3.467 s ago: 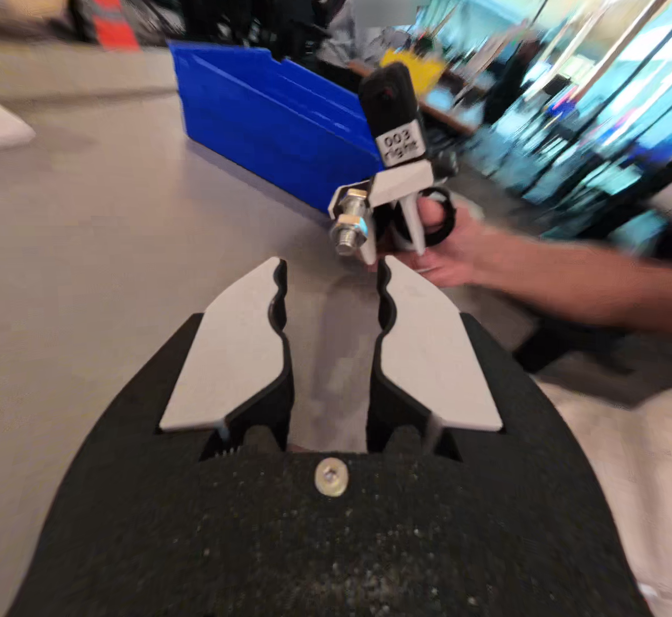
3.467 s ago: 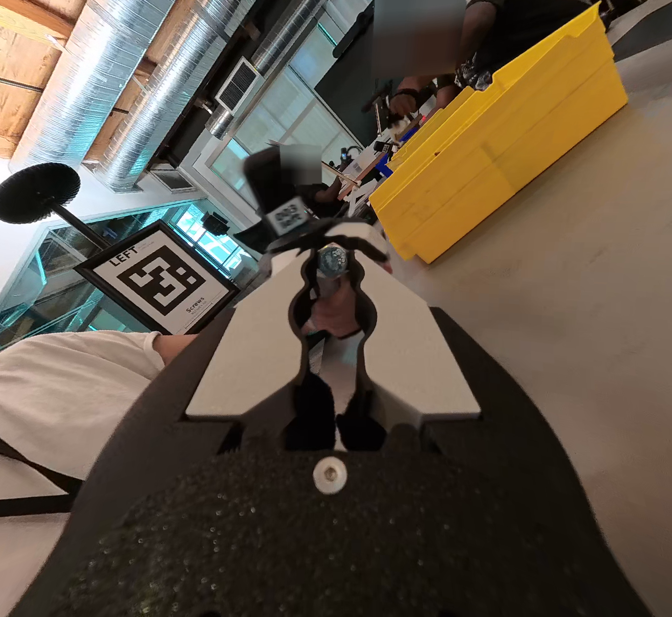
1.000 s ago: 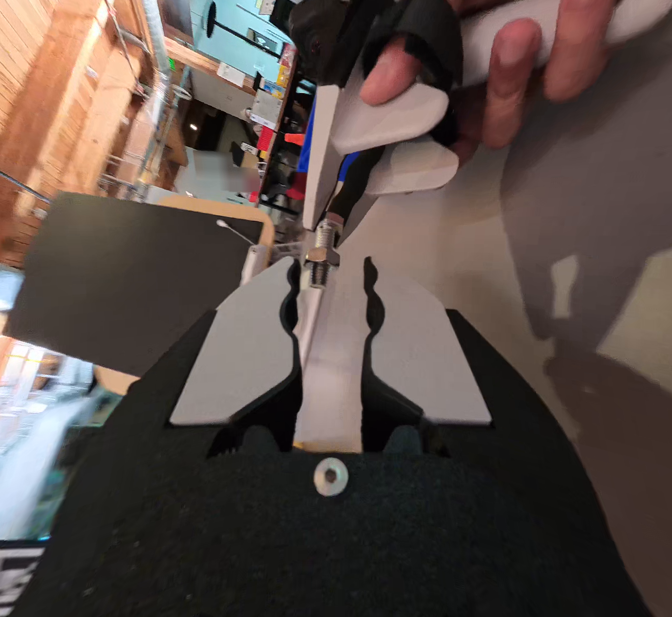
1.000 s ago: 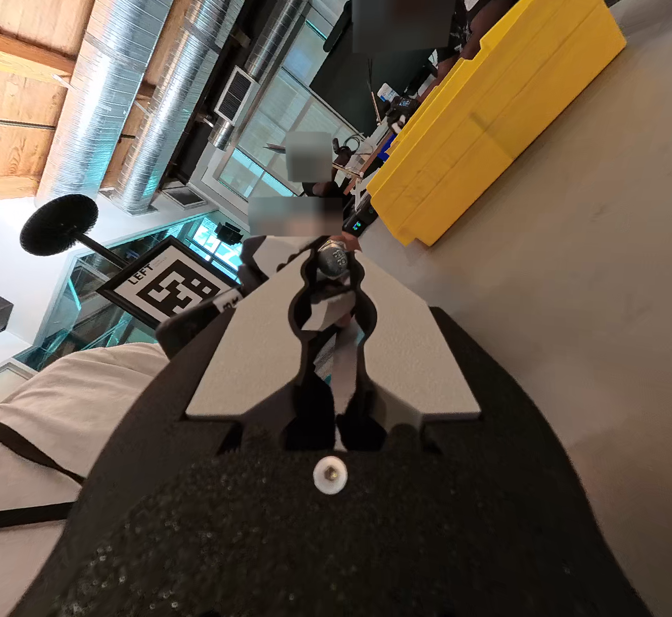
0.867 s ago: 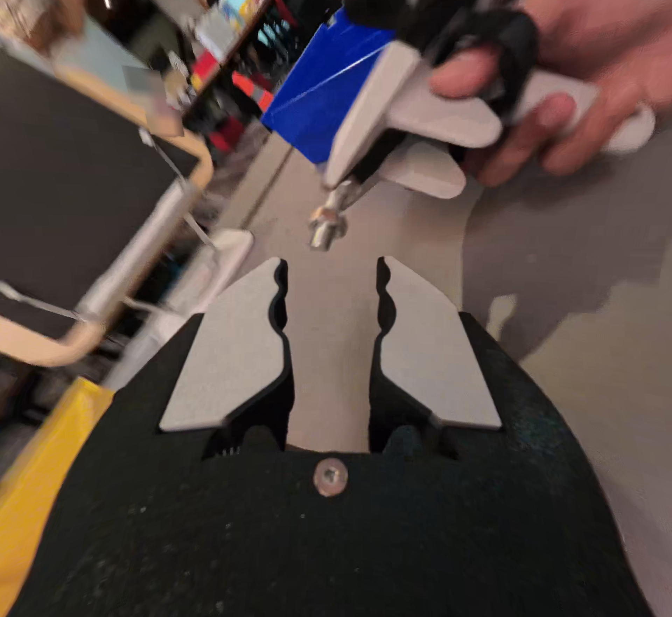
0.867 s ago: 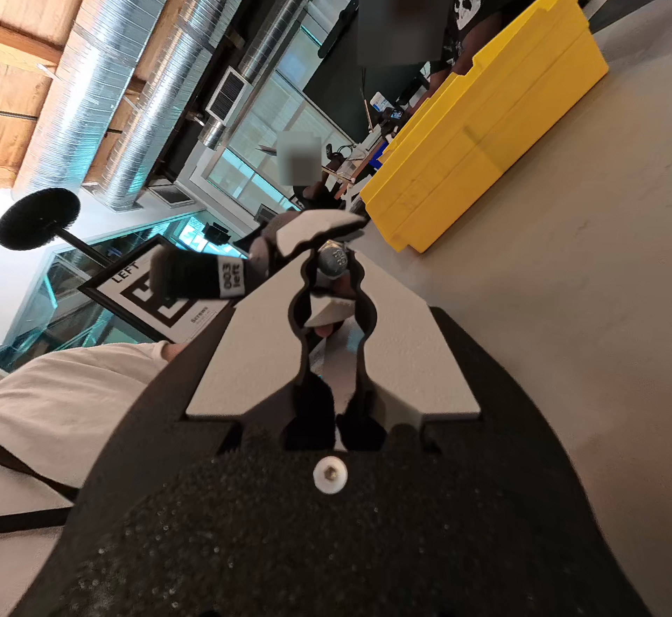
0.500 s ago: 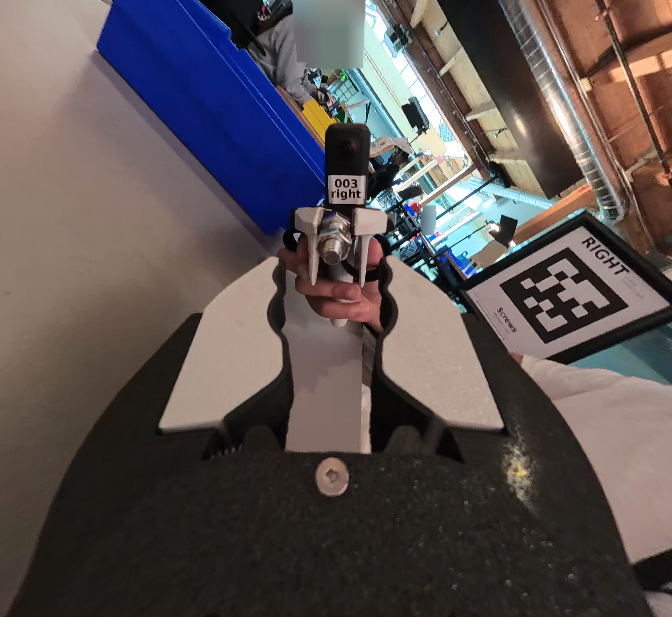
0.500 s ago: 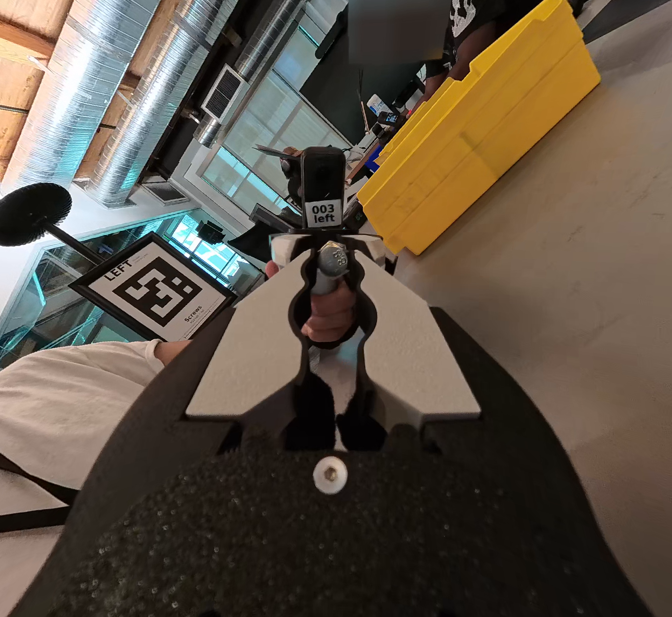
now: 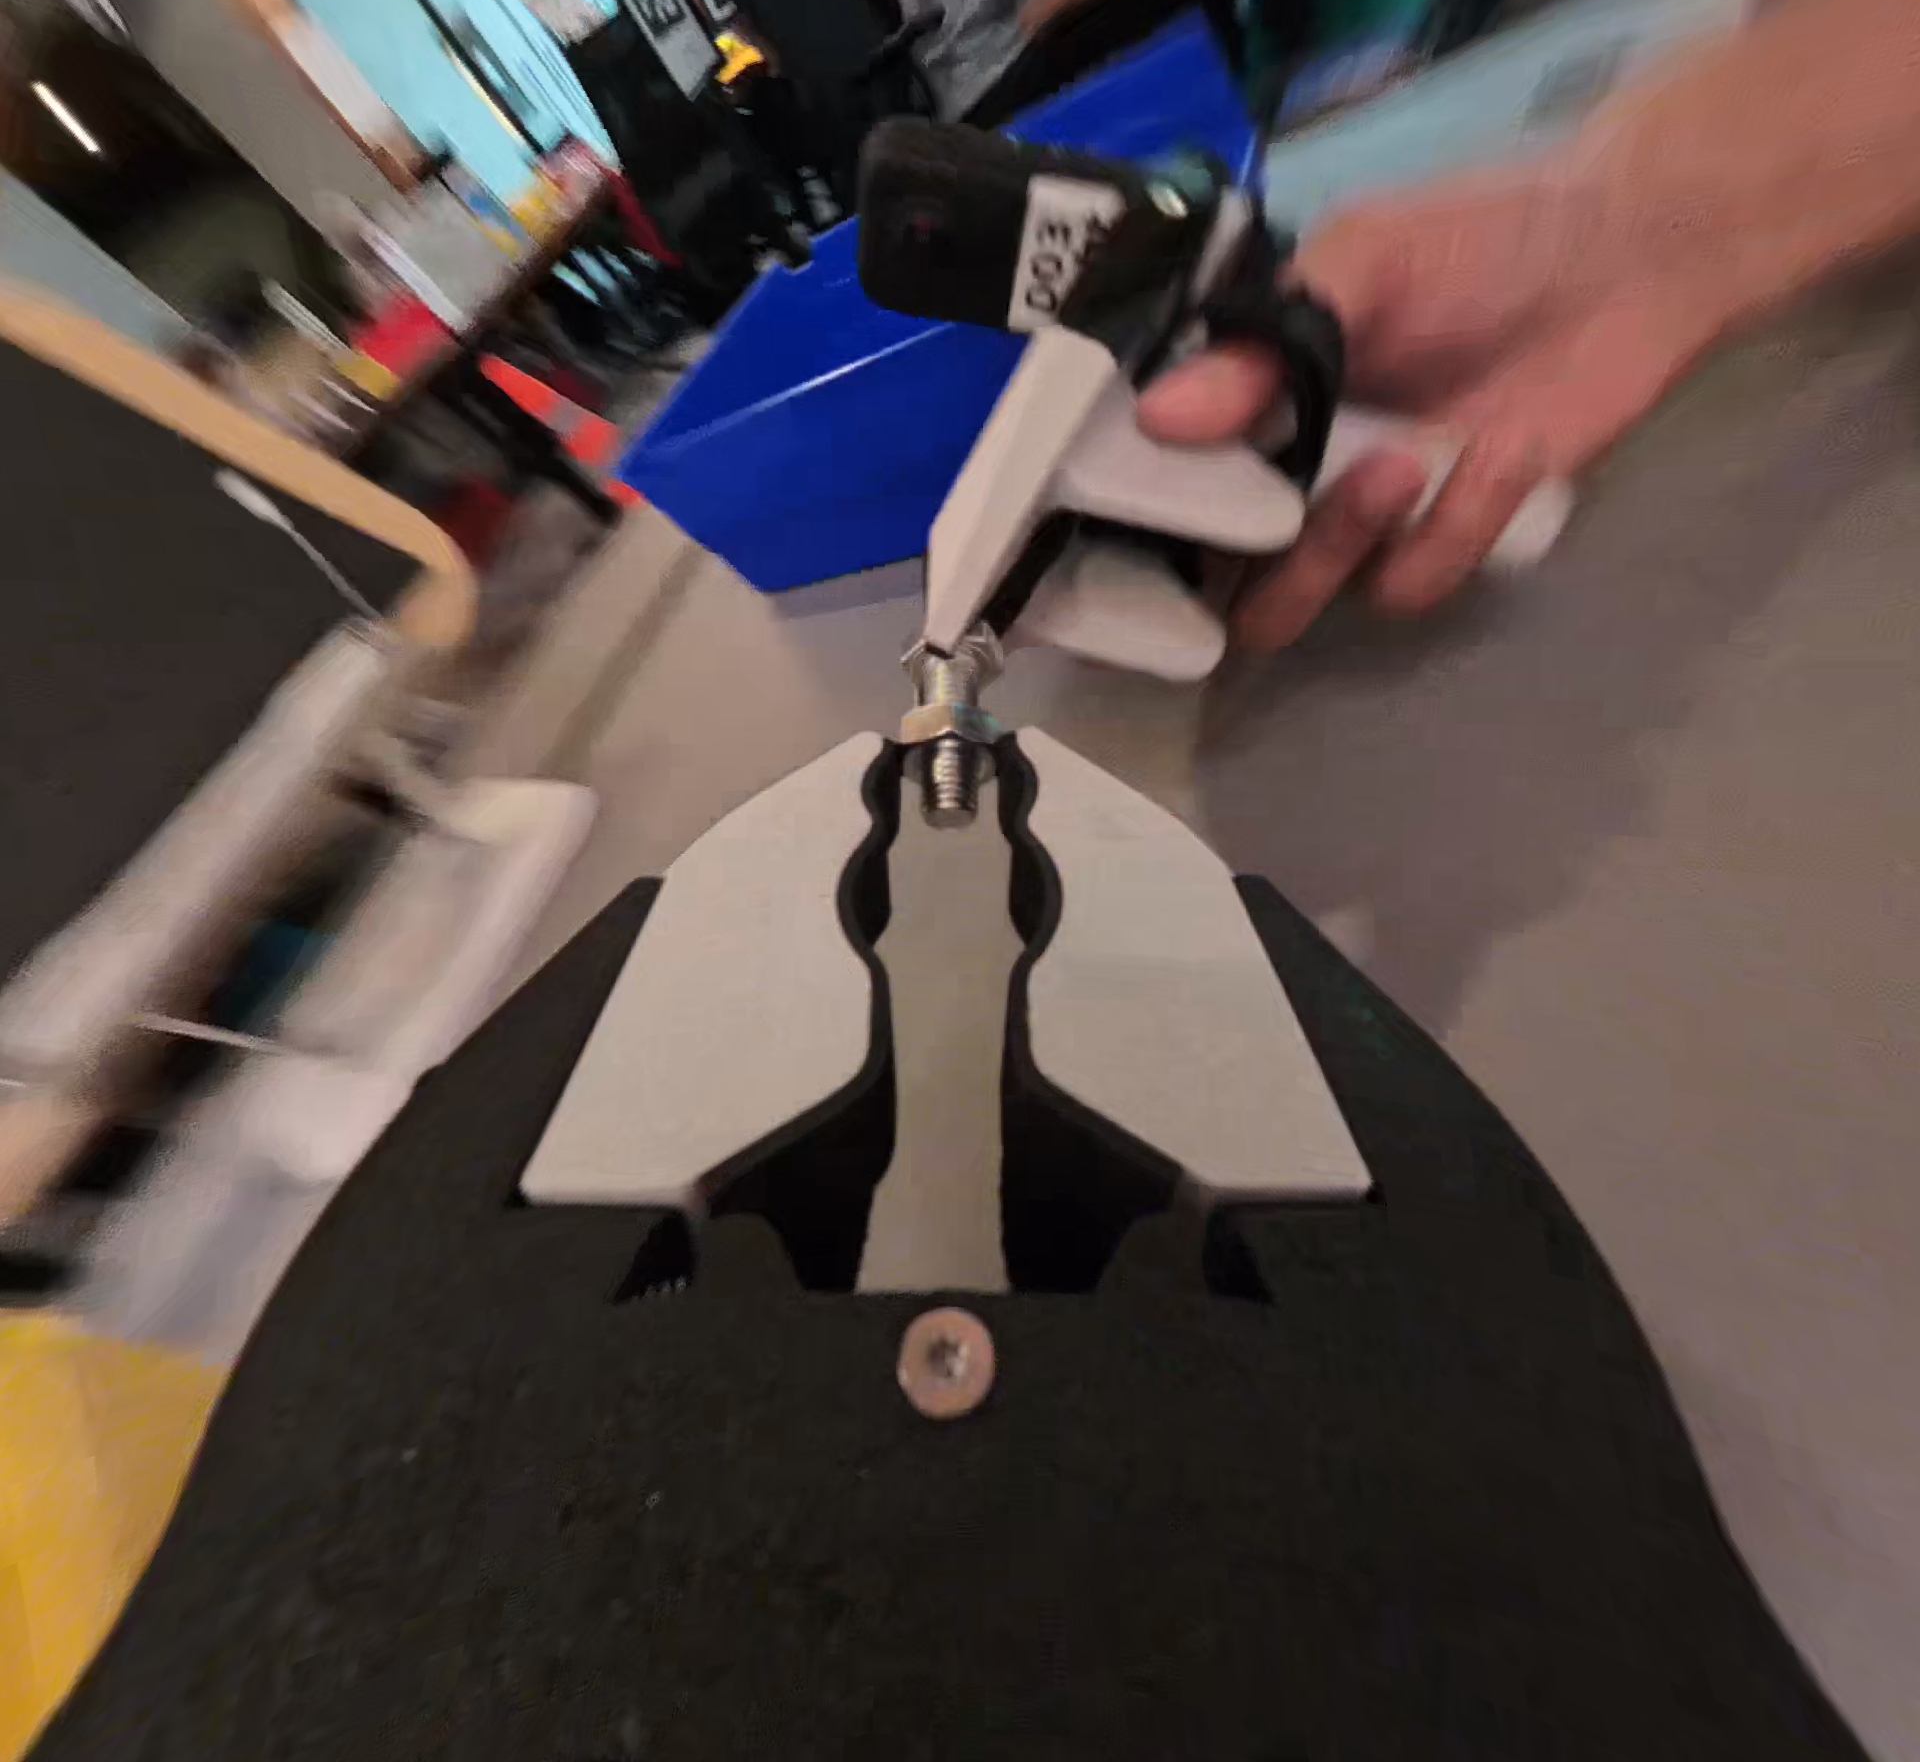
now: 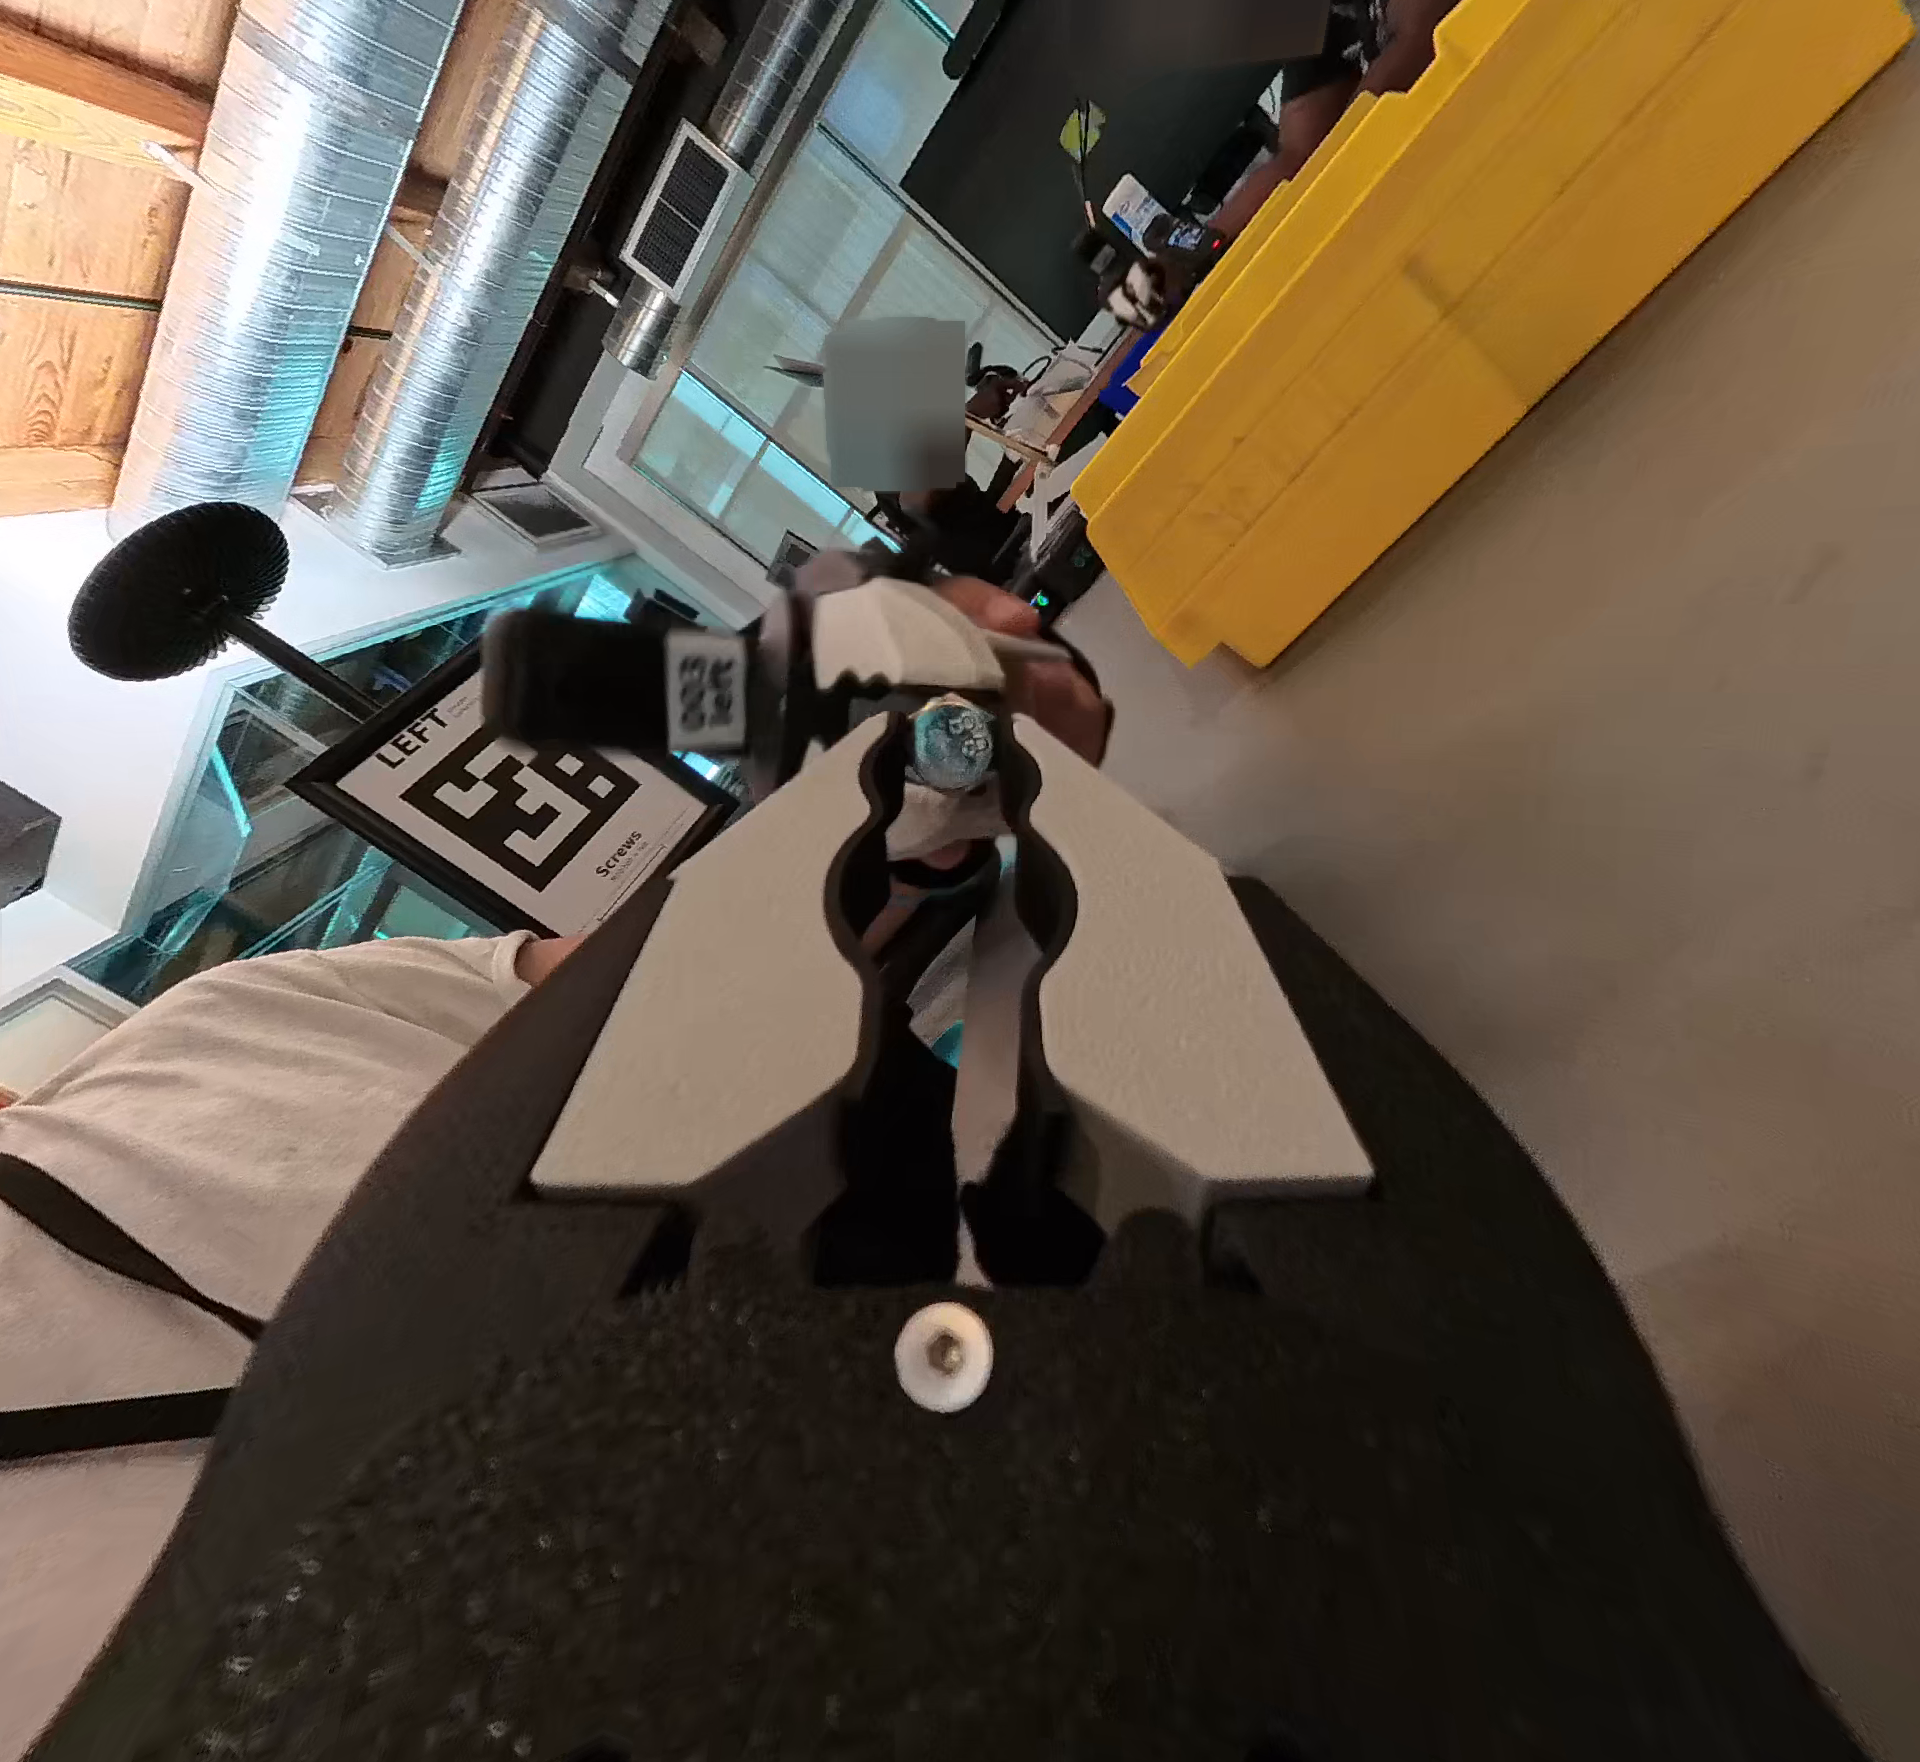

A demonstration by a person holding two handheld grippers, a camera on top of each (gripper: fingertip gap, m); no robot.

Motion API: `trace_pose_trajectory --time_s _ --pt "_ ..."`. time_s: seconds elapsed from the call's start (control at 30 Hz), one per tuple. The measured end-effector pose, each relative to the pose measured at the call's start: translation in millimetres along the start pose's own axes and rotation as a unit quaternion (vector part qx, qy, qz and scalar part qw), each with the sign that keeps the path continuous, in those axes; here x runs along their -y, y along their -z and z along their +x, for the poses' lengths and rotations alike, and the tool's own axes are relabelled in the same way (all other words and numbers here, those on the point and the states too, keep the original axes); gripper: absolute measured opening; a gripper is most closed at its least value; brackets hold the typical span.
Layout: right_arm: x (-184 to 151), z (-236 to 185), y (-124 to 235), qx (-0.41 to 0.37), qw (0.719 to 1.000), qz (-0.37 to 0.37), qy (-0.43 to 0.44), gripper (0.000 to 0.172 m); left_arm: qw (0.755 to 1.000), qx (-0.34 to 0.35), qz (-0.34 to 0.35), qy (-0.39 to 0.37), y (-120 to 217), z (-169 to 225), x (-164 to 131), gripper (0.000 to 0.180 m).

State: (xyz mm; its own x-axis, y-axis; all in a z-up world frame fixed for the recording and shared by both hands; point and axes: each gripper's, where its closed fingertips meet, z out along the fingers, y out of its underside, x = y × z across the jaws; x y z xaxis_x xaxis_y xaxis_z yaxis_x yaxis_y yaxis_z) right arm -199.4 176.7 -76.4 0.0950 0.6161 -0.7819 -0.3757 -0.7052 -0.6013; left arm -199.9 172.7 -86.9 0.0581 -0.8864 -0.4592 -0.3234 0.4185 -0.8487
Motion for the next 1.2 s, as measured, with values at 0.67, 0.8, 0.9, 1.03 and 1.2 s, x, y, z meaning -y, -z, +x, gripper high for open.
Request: trace_pose_trajectory --time_s 0.67,0.8,0.9,1.03,1.2 --pt "15.1 -0.3 10.0 -0.012 0.999 0.032 0.023 0.017 0.808 -0.180 0.106 0.552 3.0 -5.5 18.5 0.050" --pt "12.1 -0.8 7.5 -0.012 0.999 0.025 0.026 0.017 0.793 -0.192 0.095 0.571 -2.1 -3.5 11.1 0.046" --pt "10.3 -0.9 5.6 -0.011 0.999 0.021 0.025 0.016 0.799 -0.195 0.086 0.562 -5.3 2.3 12.1 0.037" --pt "9.0 -1.4 4.1 -0.009 0.999 0.019 0.024 0.016 0.807 -0.186 0.097 0.551 -4.6 0.1 14.4 0.017" --pt "6.9 -4.0 3.2 -0.001 1.000 0.015 0.020 0.016 0.938 -0.095 0.051 0.329 -4.5 2.9 10.3 0.017"
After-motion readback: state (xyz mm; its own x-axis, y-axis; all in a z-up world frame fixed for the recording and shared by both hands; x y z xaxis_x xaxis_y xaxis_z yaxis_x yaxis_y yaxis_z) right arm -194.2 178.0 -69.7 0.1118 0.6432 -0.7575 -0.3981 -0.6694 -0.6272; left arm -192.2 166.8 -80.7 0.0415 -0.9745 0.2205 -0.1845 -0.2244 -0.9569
